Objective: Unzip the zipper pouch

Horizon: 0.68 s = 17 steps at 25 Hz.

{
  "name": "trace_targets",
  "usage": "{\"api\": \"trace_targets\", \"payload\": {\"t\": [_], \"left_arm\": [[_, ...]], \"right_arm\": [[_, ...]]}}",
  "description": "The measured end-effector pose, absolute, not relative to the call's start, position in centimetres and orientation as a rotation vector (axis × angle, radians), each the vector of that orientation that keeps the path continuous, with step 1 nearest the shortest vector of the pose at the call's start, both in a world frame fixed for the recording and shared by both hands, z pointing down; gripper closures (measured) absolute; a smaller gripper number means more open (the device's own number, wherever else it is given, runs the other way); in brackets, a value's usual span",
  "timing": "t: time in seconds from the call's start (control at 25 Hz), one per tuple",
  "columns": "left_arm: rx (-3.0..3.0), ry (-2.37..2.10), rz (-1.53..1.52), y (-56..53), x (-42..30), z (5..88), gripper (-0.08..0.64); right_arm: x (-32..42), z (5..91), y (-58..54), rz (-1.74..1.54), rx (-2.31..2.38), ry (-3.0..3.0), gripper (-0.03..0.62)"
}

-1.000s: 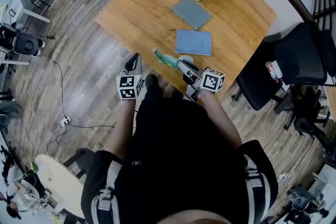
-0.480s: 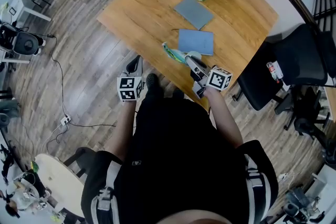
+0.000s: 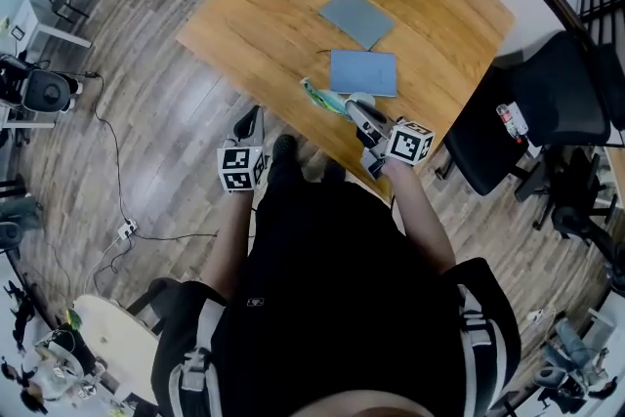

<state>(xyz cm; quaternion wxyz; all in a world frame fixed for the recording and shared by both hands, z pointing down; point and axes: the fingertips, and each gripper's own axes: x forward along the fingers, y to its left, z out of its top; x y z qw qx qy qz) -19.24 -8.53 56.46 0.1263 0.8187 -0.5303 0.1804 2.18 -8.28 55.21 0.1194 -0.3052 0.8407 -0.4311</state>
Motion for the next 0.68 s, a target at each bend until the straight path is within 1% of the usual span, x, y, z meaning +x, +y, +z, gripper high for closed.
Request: {"api": "trace_targets", "payload": {"t": [0.32, 0.68], "left_arm": [[2.422, -1.498, 0.535, -9.6, -19.2, 56.4, 0.558], [2.436, -1.476, 0.536, -11.8, -20.6, 56.3, 0.558]], "right_arm": [[2.6, 55.5, -8.4, -1.258, -0.956, 2.431, 0.581], [1.2, 55.2, -9.8, -1.243, -0.985, 2.422, 0.581]]}}
